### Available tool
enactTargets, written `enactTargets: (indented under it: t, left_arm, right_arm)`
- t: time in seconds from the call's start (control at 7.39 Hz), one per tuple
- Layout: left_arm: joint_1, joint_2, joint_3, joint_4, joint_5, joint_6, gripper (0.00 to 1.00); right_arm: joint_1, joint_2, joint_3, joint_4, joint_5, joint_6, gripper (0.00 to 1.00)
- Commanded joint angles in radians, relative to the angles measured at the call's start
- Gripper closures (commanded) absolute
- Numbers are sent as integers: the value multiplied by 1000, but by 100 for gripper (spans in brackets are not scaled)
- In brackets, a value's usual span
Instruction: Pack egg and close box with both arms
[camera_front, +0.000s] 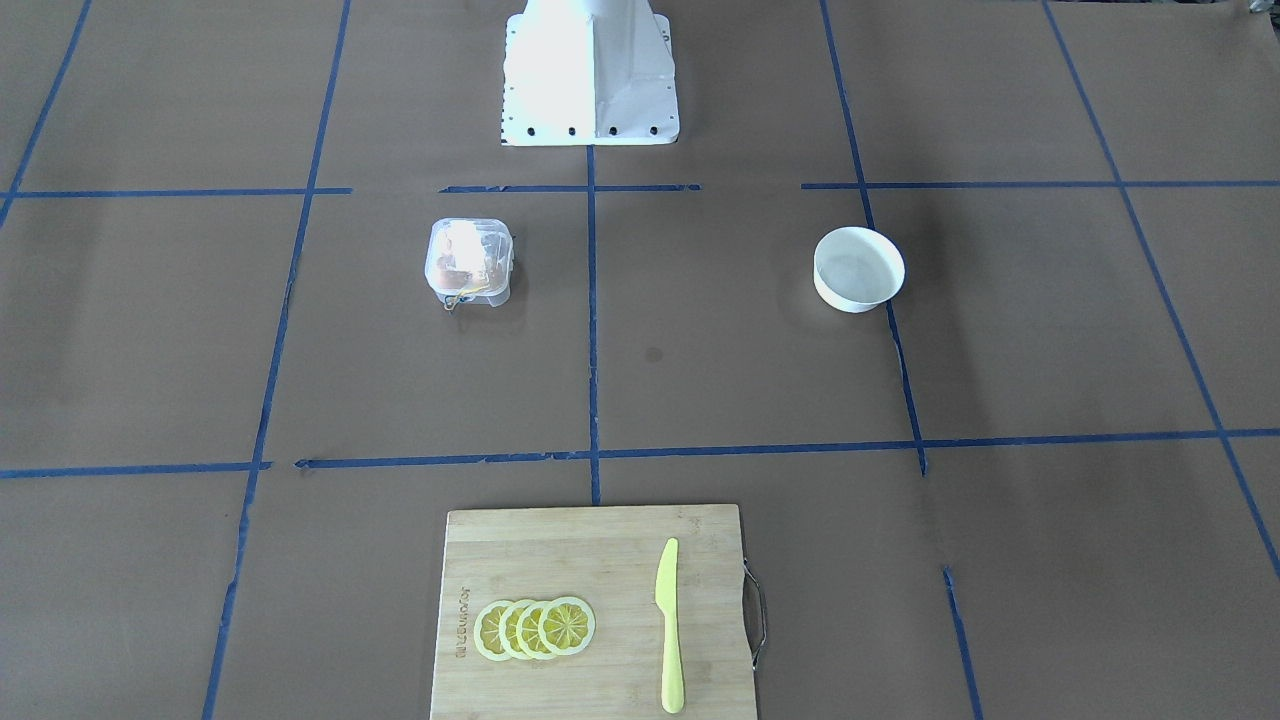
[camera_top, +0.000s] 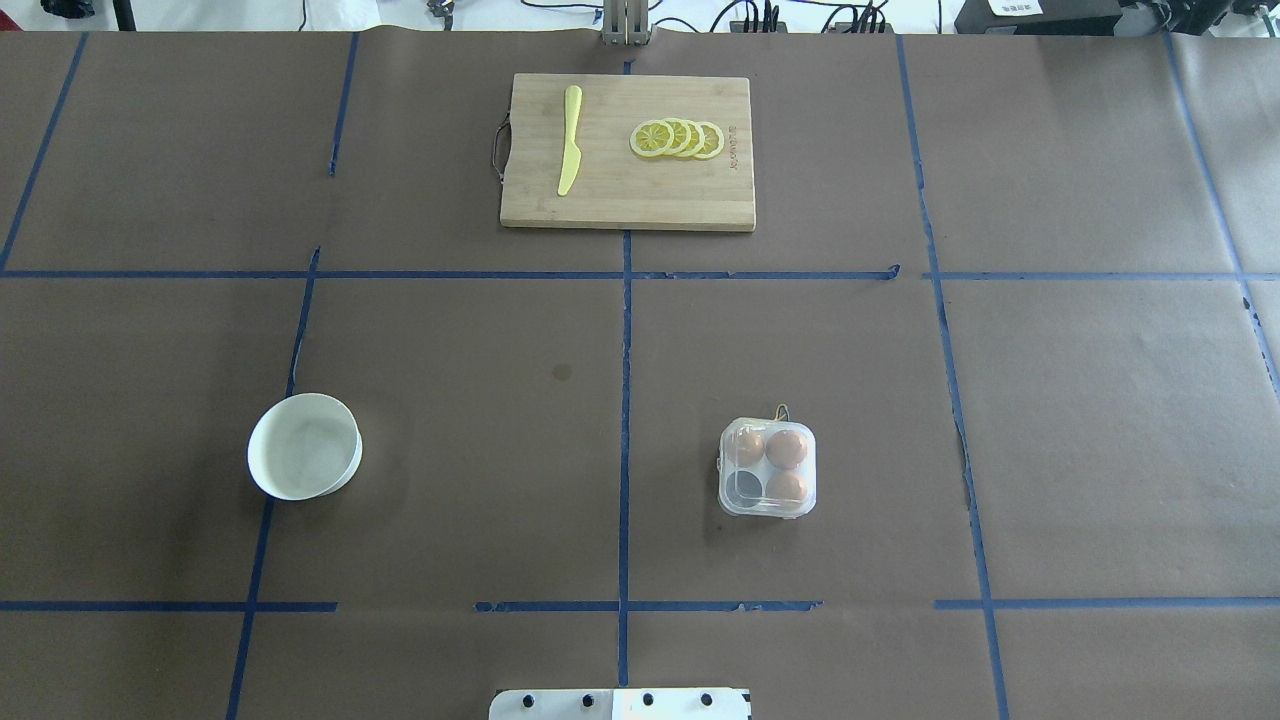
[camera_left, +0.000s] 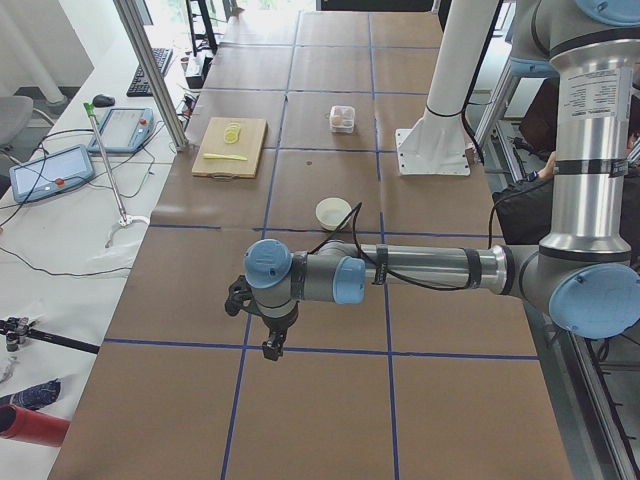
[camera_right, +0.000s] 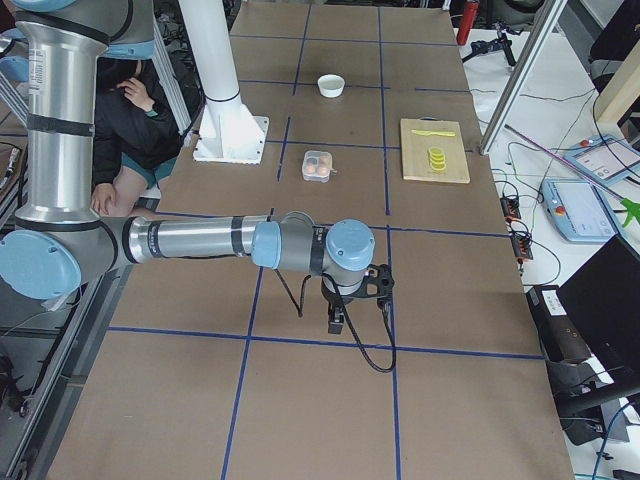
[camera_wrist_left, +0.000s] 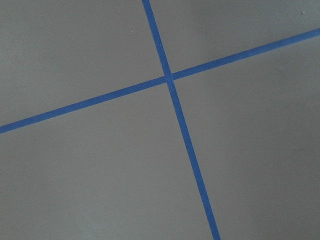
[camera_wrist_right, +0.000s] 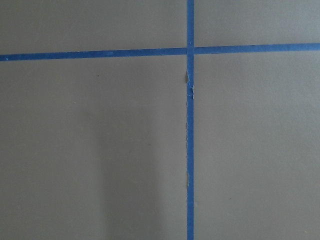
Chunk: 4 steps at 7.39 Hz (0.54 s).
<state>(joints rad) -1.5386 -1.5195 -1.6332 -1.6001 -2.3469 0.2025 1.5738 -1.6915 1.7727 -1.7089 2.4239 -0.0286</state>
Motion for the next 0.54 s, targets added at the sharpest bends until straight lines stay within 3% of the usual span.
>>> enactTargets:
  t: [0.0, 0.41]
  left_arm:
    - [0, -1, -1, -1, 5, -20, 0]
    - [0, 1, -2, -3, 5, -18, 0]
  right_arm:
    - [3, -5, -38, 86, -11, 6, 0]
    - [8, -2, -38, 92, -112, 12, 0]
